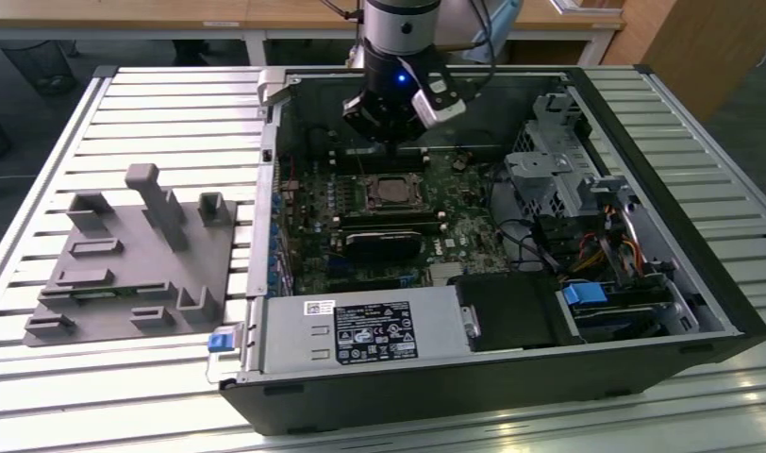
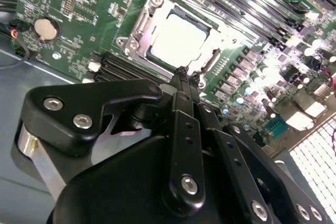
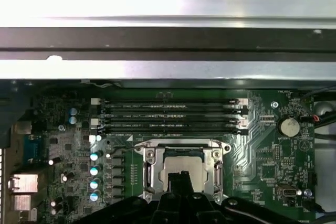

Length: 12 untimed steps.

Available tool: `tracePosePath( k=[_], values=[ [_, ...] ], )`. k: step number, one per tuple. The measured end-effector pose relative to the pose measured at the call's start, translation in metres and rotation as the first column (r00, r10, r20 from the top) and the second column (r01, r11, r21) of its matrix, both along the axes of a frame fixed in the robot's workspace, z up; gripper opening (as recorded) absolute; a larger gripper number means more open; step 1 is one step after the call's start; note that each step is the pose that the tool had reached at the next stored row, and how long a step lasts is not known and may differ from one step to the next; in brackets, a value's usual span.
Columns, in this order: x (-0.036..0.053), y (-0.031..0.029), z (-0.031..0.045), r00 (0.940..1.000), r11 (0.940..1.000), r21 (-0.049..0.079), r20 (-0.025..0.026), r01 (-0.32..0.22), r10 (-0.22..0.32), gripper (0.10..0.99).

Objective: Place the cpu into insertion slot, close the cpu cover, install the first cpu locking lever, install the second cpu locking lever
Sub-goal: 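Install the first cpu locking lever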

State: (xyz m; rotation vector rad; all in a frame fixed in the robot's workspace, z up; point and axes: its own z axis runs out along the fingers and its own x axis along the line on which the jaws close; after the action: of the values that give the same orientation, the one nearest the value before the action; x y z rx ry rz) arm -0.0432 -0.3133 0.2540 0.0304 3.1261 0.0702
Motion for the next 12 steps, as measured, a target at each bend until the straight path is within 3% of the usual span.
tracePosePath(
  k=[5, 12],
  values=[
    [-0.0128, 0.0, 0.0, 1.0, 1.0, 0.0, 0.0073, -0.001, 0.001, 0.106],
    [-0.0257, 0.0, -0.0002, 1.0, 1.0, 0.0, 0.0081, -0.001, 0.001, 0.106]
  ],
)
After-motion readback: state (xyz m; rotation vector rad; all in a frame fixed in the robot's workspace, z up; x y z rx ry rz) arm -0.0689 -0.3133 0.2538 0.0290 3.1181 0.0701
